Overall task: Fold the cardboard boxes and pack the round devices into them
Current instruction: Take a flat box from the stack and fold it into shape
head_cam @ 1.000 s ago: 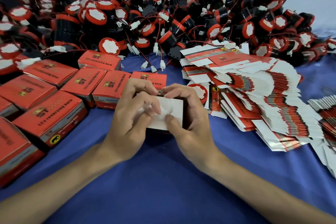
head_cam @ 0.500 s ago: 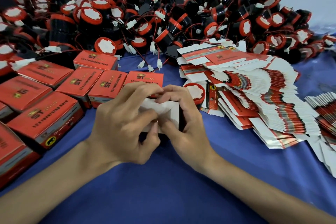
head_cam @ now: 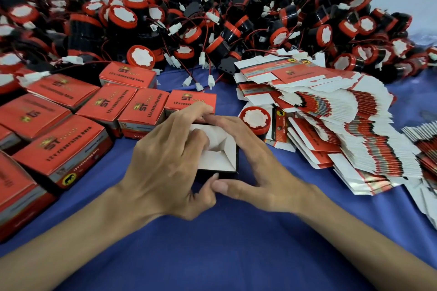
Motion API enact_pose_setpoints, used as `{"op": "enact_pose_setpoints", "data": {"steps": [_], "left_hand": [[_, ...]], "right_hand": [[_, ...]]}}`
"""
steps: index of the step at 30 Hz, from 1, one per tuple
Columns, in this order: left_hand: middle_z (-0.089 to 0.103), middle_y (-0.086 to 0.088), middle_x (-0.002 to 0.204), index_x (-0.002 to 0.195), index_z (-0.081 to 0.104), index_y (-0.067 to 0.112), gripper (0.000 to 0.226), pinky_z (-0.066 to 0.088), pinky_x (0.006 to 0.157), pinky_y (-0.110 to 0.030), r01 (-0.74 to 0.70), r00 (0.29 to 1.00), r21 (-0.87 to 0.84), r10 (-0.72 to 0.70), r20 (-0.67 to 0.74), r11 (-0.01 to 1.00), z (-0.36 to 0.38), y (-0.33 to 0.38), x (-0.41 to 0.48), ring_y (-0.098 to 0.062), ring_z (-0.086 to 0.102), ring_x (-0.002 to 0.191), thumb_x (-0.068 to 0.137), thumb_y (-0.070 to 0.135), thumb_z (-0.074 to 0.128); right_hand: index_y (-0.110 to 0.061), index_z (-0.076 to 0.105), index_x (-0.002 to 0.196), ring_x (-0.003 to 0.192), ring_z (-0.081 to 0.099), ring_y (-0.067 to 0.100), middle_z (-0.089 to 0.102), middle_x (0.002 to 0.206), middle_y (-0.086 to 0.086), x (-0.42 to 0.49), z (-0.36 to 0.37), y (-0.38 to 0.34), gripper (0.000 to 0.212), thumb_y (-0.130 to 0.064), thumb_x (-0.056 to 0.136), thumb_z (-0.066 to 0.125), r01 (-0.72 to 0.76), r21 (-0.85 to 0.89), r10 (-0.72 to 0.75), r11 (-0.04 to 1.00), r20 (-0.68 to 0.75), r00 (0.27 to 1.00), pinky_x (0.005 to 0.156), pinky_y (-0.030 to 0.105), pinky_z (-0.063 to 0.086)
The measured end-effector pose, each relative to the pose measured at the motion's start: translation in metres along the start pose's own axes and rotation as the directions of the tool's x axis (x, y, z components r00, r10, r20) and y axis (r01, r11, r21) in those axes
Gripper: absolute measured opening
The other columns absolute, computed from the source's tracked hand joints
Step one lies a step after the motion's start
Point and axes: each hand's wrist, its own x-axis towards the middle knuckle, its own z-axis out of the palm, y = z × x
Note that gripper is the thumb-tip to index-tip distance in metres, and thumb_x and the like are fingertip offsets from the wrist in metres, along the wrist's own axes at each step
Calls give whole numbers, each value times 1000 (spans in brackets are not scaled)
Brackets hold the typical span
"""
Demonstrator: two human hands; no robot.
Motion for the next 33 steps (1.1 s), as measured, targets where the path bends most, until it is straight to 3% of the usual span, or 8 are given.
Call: {"op": "enact_pose_setpoints", "data": {"steps": [9,12,15,17,21,26,29,33], "left_hand": [[40,-15,120,86,42,11,32,16,66,-16,-20,990,-4,19,-137,1000,4,-6,0,-22,49,91,83,43,36],[39,-15,119,86,41,11,26,25,65,-18,-19,969,7,20,-244,1000,10,-7,0,-26,48,97,79,36,43],[39,-18,121,98,41,9,32,39,84,-21,-71,944,-107,32,-327,992,17,-10,-2,-22,41,117,78,31,51],[39,-21,124,111,40,8,44,40,99,-28,-115,943,-172,53,-329,978,18,-15,-2,-24,39,123,80,37,53],[39,-17,133,128,37,6,77,37,104,-56,-160,970,-72,143,-199,985,20,-21,-5,-34,42,126,77,59,58],[43,-11,127,124,42,9,67,35,104,-39,-141,979,-235,100,-179,962,21,-32,-2,-27,44,120,81,53,67],[39,-8,129,118,46,13,66,35,103,-43,-38,993,-572,-33,-113,819,19,-32,-3,-30,40,125,83,68,55],[41,-13,138,118,45,28,50,42,102,-34,128,950,-817,-306,-62,563,17,-32,-4,-31,44,131,86,65,53]], "right_hand": [[-5,26,146,141,30,18,35,147,12,0,0,10,85,-1,77,75,49,-205,-47,977,15,999,114,34,31],[-8,26,146,137,36,13,41,143,7,-1,6,14,92,1,71,78,40,-263,-62,964,-75,995,111,24,33],[-22,28,141,128,39,-6,47,135,-8,-1,10,11,93,-2,67,80,0,-191,-32,982,-164,986,106,12,33],[-13,36,136,125,46,3,52,132,-3,-1,11,11,82,-4,67,78,48,-256,-111,966,-236,965,105,20,39],[-10,35,135,118,46,20,43,129,3,-2,12,9,77,-10,69,75,139,-571,-366,809,-304,880,98,34,39],[-21,42,134,119,47,14,40,130,-1,-1,19,12,57,-1,84,58,82,-818,-543,569,-299,784,94,41,30],[-21,45,126,121,46,17,42,132,2,2,19,17,57,9,79,56,158,-805,-583,573,-264,769,101,44,28],[-21,40,113,129,44,20,40,134,9,0,5,22,28,-7,95,56,401,-754,-649,520,-44,759,109,47,26]]}}
